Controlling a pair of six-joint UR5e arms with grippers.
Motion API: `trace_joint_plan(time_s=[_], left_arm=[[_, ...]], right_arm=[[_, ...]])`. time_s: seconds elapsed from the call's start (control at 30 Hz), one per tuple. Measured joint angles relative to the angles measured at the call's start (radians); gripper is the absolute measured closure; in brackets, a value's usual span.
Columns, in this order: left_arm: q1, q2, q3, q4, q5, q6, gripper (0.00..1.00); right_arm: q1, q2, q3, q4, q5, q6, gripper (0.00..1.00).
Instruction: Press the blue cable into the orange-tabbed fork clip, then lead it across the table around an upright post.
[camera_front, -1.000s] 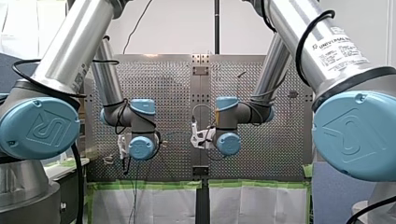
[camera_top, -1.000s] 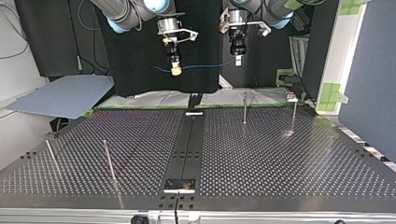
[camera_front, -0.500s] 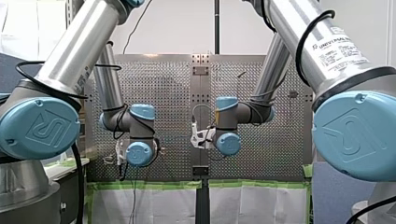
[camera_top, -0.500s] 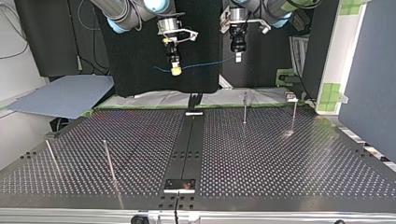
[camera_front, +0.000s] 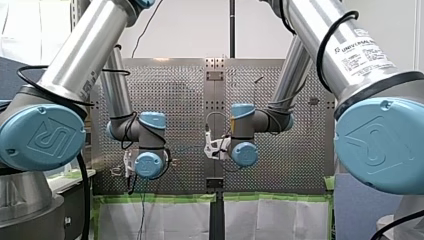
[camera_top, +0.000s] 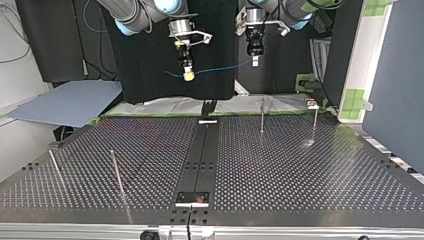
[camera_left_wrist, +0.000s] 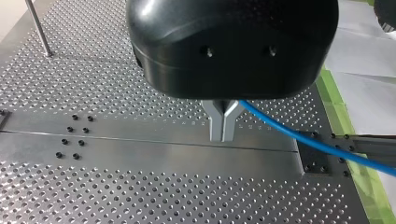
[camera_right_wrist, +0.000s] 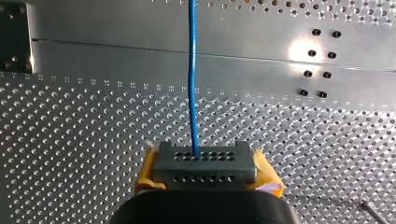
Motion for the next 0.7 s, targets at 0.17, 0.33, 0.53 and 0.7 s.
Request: trace_joint_plan(time_s=[0.17, 0.33, 0.53, 0.7], left_arm=[[0.000, 0.000, 0.000, 0.000, 0.000, 0.000, 1.00], [0.000, 0.000, 0.000, 0.000, 0.000, 0.000, 1.00], [0.000, 0.000, 0.000, 0.000, 0.000, 0.000, 1.00], [0.000, 0.000, 0.000, 0.000, 0.000, 0.000, 1.00]], right_arm=[[0.031, 0.011, -0.005, 0.031, 0.031, 0.031, 0.98], [0.064, 0.013, -0.006, 0.077, 0.076, 0.058, 0.98], [0.072, 0.013, -0.006, 0.136, 0.137, 0.063, 0.98], [0.073, 0.013, -0.006, 0.152, 0.155, 0.064, 0.98]])
